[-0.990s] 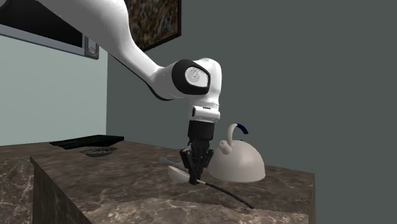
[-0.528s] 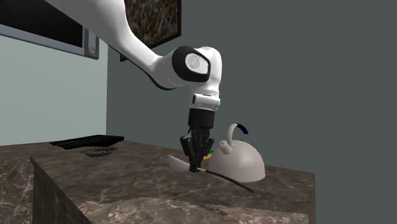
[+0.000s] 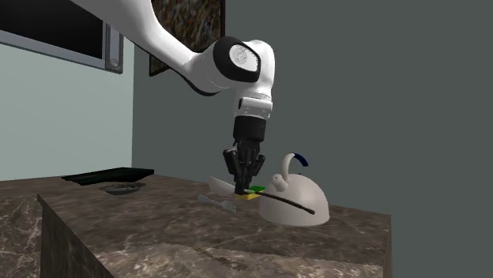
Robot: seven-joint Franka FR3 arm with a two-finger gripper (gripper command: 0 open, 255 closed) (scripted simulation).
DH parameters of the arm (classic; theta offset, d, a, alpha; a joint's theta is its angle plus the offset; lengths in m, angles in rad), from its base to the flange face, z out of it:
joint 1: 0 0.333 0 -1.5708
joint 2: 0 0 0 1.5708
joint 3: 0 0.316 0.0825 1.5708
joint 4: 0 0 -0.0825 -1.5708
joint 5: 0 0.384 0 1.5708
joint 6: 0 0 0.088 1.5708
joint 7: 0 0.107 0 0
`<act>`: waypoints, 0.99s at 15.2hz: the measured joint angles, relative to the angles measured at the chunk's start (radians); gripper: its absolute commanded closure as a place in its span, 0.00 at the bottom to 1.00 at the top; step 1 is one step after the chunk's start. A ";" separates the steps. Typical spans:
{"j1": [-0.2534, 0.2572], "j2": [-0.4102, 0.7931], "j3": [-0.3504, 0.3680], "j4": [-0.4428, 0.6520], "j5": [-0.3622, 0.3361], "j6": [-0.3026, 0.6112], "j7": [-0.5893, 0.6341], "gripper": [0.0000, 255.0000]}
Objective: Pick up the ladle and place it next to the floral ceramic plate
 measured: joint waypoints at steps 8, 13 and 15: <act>0.002 -0.007 0.001 0.093 0.001 -0.100 0.000 1.00; 0.058 -0.032 0.030 0.063 0.006 -0.094 0.083 1.00; 0.085 -0.034 0.043 0.066 0.006 -0.097 0.122 1.00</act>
